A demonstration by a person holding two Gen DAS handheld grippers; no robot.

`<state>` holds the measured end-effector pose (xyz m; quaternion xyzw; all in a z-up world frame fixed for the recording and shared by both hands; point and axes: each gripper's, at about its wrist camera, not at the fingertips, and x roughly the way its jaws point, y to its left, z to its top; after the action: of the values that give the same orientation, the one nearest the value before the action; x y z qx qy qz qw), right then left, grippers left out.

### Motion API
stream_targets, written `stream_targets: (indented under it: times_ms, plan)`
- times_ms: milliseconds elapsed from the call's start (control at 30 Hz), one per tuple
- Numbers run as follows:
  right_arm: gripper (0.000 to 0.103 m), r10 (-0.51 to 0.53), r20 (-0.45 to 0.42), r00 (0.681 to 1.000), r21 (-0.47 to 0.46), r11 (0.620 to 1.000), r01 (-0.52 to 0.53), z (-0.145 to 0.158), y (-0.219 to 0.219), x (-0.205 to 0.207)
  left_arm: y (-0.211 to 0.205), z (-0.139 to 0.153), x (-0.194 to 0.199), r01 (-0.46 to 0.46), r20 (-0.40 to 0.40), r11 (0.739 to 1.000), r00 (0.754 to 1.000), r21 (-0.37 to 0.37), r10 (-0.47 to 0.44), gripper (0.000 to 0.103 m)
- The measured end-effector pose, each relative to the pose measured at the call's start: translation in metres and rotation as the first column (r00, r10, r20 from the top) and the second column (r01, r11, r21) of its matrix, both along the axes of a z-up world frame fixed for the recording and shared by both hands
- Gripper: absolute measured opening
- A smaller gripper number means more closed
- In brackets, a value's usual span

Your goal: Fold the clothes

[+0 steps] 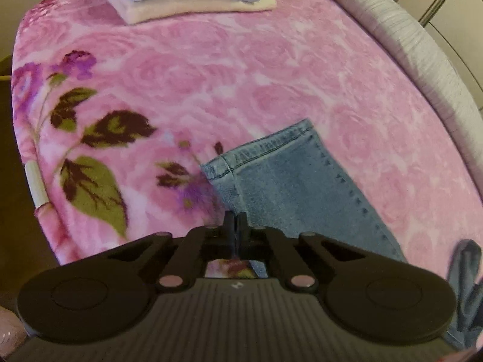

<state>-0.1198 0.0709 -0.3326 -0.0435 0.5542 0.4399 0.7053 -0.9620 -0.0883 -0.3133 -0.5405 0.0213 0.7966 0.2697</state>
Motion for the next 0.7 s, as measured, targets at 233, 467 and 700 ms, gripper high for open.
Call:
stream_targets:
  times_ms: [233,467,700]
  plan:
    - [0.04,-0.01,0.049,0.999,-0.177,0.984,0.018,-0.016,0.019,-0.001,0.004,-0.003,0.024,0.062,-0.017,0.986,0.998,-0.158,-0.065,0.006]
    - [0.062,0.09,0.144,0.985,-0.074,0.994,-0.08,0.039,0.01,-0.042,0.027,0.032,0.097,0.303,0.051,0.948,0.953,-0.097,-0.299,0.017]
    - [0.058,0.257,0.083,0.963,-0.103,0.963,-0.248,0.013,0.045,-0.103,0.129,0.021,0.168,0.573,0.161,0.816,0.801,0.071,-0.577,0.021]
